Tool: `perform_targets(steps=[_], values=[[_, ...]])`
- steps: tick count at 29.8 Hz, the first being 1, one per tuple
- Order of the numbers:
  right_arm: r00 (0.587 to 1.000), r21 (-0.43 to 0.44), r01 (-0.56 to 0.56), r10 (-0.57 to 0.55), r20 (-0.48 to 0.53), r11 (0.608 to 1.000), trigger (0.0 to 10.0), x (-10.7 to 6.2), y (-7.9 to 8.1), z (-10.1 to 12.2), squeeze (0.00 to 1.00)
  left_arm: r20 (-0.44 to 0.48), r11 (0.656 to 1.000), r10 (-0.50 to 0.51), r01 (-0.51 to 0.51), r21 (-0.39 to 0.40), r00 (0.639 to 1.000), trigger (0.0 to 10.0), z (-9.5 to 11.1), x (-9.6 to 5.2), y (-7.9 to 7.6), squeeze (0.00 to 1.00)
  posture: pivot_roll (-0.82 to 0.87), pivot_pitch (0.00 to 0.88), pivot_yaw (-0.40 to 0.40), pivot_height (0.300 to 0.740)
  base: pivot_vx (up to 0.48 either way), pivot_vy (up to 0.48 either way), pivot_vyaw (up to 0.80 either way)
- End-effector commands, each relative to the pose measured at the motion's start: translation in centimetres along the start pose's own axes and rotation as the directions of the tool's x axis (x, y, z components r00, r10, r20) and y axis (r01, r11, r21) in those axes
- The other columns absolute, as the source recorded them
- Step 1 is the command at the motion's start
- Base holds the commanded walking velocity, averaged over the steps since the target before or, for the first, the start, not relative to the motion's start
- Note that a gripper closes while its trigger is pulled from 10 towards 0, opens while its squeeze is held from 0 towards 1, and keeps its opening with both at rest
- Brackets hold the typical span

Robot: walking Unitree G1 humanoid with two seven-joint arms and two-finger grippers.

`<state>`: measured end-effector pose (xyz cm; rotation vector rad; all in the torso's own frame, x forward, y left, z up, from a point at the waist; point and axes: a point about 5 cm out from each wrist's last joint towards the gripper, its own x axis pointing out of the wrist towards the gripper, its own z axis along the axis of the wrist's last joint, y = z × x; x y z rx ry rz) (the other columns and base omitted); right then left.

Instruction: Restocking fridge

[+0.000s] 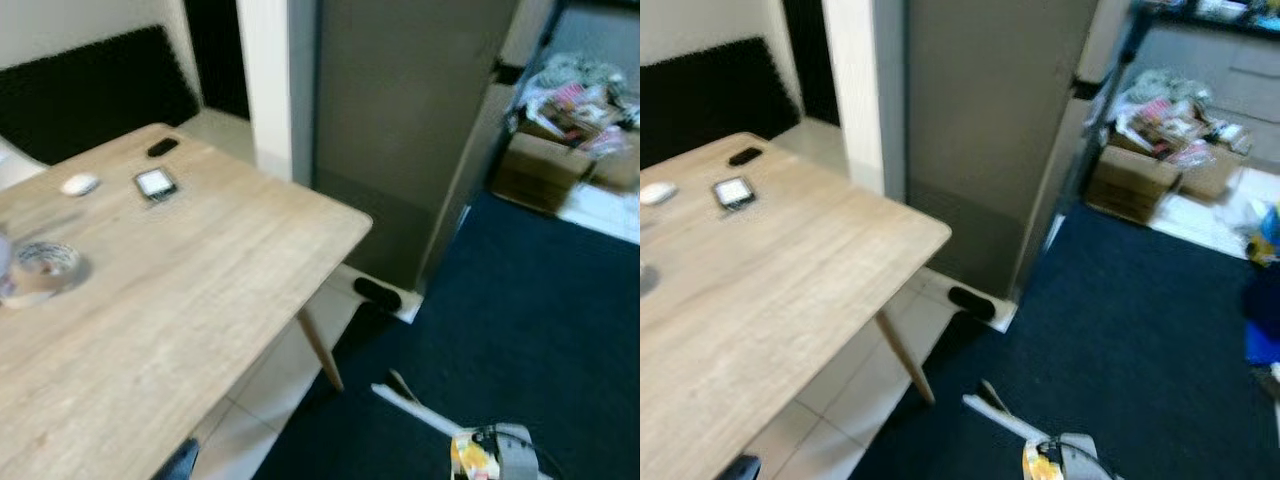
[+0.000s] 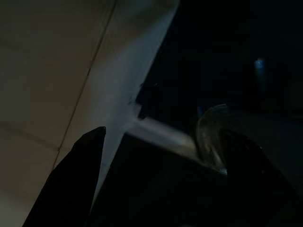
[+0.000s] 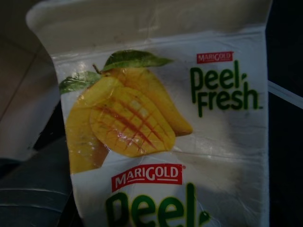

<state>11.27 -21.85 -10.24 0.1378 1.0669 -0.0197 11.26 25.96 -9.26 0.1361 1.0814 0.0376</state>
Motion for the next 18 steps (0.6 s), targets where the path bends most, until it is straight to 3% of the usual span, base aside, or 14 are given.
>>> perform_targets(steps=[1,18], values=[[1.000,0.007,0.007,-0.007,0.015,1.000,10.0,-0.06,-0.36,0.33,0.00,-0.043,1.000,-0.001,0.001,-0.006,0.999,10.0,-1.06,-0.13,-0.33,0.00,0.01,0.000,-0.070,0.740,0.000,0.000,-0.61],[1.000,0.004,0.017,-0.017,0.017,1.000,10.0,-0.21,-0.89,0.42,0.00,-0.050,1.000,-0.010,0.009,-0.019,0.999,10.0,-1.34,-0.08,-1.04,0.00,0.01,0.000,-0.078,0.740,0.000,0.000,-0.60]])
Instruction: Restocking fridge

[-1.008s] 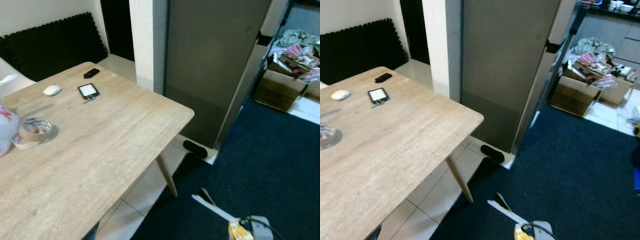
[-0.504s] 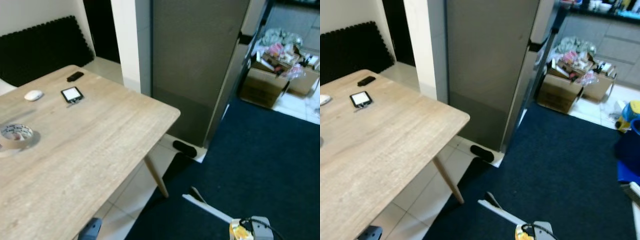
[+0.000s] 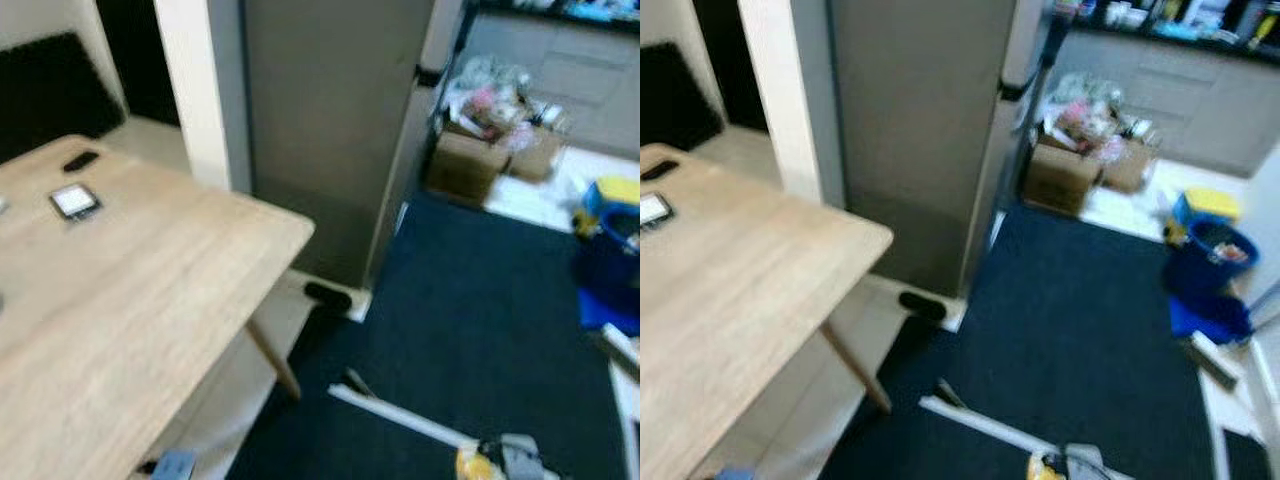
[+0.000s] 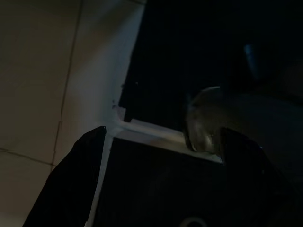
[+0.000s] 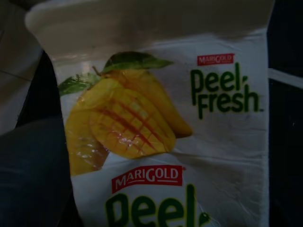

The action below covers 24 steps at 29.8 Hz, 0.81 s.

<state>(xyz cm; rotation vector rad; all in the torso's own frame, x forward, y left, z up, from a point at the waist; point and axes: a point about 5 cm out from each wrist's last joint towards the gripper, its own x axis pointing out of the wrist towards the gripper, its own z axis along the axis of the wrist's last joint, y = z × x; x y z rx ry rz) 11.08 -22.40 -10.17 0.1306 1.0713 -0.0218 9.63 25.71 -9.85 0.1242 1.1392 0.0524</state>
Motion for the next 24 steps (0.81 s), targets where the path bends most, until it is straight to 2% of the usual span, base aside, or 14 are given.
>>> perform_targets(steps=[1,24], values=[[1.000,0.009,0.011,-0.011,0.021,1.000,10.0,-0.03,-0.34,0.47,0.00,0.007,1.000,-0.012,0.012,-0.005,1.000,10.0,0.32,0.18,-0.69,0.00,0.01,0.000,-0.079,0.740,0.000,0.000,-0.61],[1.000,0.009,0.021,-0.021,0.012,1.000,10.0,-0.25,-0.80,0.11,0.00,0.015,0.999,-0.019,0.020,-0.025,1.000,10.0,0.40,0.28,-1.26,0.00,-0.01,0.006,-0.087,0.740,0.000,0.000,-0.60]])
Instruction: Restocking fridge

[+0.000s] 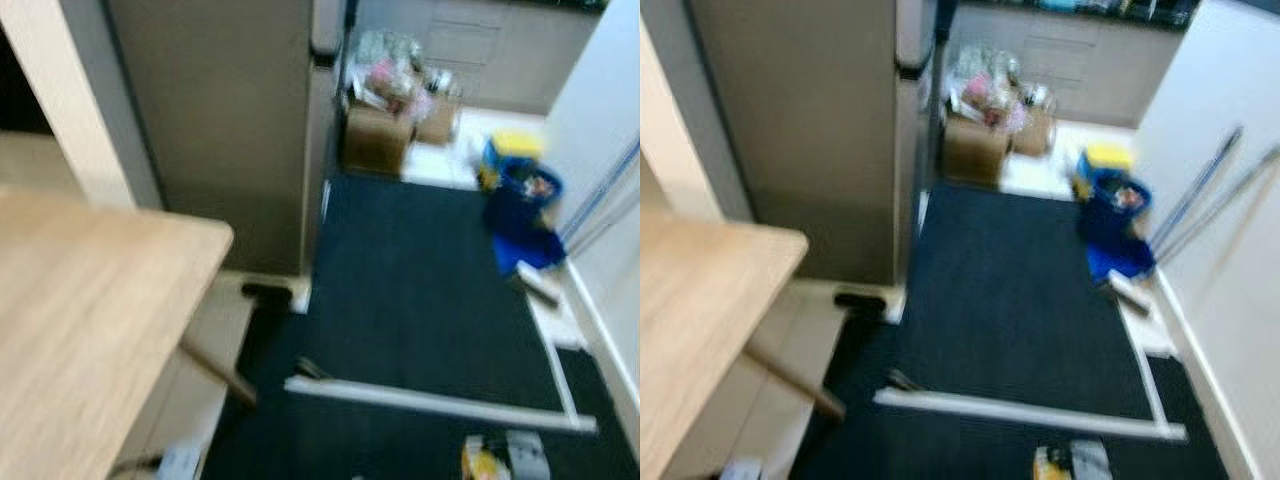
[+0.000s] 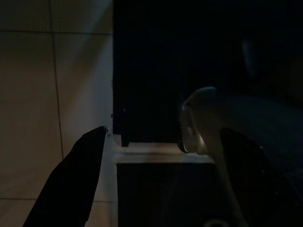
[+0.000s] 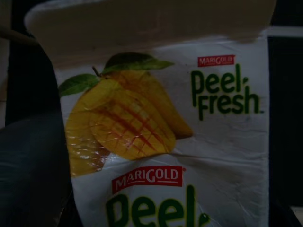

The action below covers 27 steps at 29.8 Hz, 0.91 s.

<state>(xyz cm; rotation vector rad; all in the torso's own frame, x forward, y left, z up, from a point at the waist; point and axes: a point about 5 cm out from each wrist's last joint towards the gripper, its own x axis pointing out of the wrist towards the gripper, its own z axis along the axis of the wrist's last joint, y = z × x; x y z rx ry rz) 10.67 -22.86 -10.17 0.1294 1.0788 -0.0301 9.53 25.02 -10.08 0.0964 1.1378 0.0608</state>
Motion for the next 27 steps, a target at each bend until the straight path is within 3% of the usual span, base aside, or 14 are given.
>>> perform_targets(steps=[1,27], values=[[1.000,0.006,0.012,-0.012,0.019,1.000,10.0,-0.02,-0.29,0.41,0.00,0.014,1.000,-0.012,0.012,0.002,1.000,10.0,0.55,0.19,-0.54,0.00,-0.01,0.009,-0.086,0.740,0.000,0.000,-0.61],[1.000,0.004,0.022,-0.022,0.013,1.000,10.0,-0.08,-0.45,0.27,0.00,0.011,1.000,-0.006,0.006,0.005,1.000,10.0,0.65,0.21,-0.42,0.00,-0.01,0.010,-0.085,0.740,0.000,0.000,-0.60]])
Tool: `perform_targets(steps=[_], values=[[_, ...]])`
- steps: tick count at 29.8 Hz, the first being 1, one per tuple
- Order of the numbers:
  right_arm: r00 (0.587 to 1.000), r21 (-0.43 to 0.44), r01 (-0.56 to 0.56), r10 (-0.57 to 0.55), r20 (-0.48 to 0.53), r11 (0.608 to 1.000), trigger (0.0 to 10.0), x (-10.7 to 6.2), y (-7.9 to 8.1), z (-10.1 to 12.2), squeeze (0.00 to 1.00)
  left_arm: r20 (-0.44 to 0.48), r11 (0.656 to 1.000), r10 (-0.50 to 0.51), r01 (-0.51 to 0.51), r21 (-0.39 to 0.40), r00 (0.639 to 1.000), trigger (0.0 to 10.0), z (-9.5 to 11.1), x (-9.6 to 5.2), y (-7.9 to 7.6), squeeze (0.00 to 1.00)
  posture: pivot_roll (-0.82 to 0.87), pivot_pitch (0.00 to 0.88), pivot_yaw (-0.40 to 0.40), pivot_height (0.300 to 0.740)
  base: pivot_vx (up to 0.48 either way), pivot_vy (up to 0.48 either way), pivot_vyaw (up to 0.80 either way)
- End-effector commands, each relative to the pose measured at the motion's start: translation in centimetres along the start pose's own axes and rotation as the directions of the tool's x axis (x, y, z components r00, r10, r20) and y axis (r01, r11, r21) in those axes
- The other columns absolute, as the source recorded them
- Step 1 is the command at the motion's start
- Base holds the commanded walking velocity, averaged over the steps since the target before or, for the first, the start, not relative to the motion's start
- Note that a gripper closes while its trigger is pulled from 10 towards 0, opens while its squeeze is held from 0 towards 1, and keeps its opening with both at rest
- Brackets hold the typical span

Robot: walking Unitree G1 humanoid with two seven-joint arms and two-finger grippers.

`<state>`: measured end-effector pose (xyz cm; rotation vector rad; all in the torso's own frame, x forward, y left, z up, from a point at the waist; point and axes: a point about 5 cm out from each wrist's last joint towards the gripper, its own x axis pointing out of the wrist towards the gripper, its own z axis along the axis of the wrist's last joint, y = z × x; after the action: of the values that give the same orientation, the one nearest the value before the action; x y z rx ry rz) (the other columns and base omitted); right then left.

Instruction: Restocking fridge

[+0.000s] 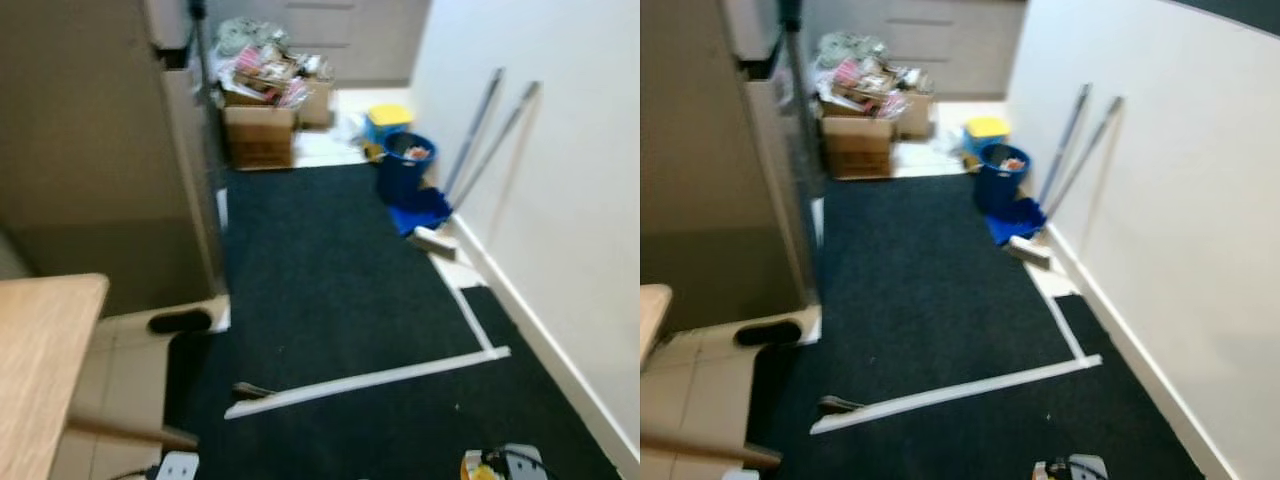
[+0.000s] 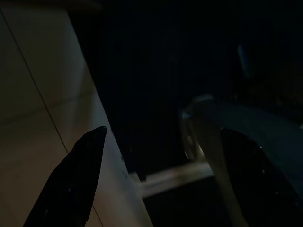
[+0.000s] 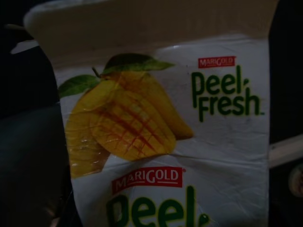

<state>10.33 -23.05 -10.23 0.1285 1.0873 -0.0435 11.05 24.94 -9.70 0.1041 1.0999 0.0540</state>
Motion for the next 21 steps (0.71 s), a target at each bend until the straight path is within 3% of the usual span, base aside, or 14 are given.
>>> perform_targets(steps=[1,10,21], values=[[1.000,-0.001,0.011,-0.011,0.022,1.000,10.0,0.0,-0.2,0.6,0.00,-0.026,1.000,-0.006,0.006,-0.004,1.000,10.0,-0.9,-0.1,-0.4,0.00,-0.01,0.005,-0.086,0.740,0.000,0.000,-0.60],[0.999,-0.012,-0.001,0.002,0.036,1.000,10.0,0.1,0.0,1.0,0.00,0.013,0.999,-0.008,0.009,-0.042,1.000,10.0,-0.2,0.0,-0.5,0.00,-0.01,0.000,-0.087,0.740,0.000,0.000,-0.07],[0.999,-0.018,-0.005,0.006,0.041,1.000,10.0,0.1,-0.1,1.1,0.00,0.117,1.000,-0.028,0.027,0.007,0.993,10.0,2.3,0.3,-0.4,0.00,-0.02,0.000,-0.091,0.740,0.000,0.000,0.00]])
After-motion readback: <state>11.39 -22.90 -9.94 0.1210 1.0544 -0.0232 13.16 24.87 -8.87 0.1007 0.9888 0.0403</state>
